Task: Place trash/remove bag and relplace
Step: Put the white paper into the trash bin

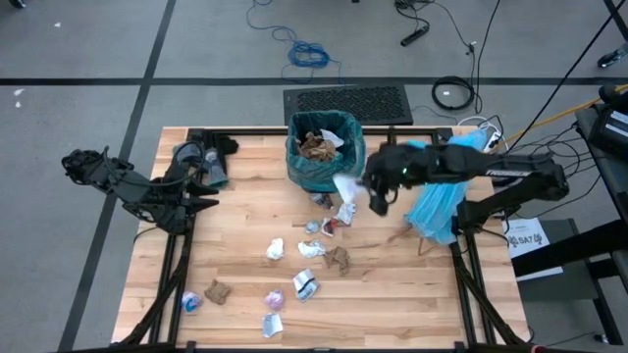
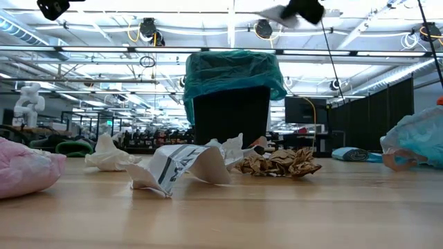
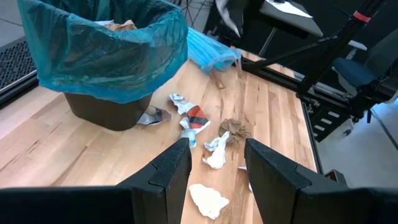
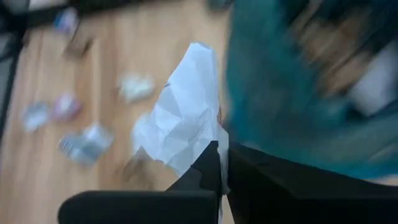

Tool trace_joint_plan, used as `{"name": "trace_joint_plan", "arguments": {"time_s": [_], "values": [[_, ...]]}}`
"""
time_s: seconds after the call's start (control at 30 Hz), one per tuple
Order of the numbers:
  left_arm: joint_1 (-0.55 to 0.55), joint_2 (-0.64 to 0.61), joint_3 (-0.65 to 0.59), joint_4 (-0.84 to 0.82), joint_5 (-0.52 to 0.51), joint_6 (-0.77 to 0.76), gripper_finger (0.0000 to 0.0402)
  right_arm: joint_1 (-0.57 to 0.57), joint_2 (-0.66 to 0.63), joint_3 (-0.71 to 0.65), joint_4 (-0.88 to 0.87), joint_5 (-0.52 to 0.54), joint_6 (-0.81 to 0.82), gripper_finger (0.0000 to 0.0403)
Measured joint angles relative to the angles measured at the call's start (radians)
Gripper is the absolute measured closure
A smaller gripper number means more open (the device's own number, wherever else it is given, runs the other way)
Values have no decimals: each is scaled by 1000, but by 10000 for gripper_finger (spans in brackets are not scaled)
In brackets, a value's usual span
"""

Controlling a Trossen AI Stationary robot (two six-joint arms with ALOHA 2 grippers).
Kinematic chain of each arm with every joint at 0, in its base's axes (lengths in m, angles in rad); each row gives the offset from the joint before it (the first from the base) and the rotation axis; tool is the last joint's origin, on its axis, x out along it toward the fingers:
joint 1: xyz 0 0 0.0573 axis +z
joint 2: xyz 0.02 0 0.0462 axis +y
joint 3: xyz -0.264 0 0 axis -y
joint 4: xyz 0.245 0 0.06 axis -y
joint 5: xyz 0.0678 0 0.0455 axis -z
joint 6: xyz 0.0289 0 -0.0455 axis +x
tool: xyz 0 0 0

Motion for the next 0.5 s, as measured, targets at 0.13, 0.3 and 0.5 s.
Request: {"name": "trace_joint_plan", "arguments": {"time_s": [0.13,0.3,0.5], "values": [[0,0,0,0,0,0,247,-47,25,62,182,83,-92,403],[0,0,0,0,0,0,247,-121,83,79,442,110,-179,403],[0,0,0,0,0,0,247,-214,181,79,564,104,-189,403]]}}
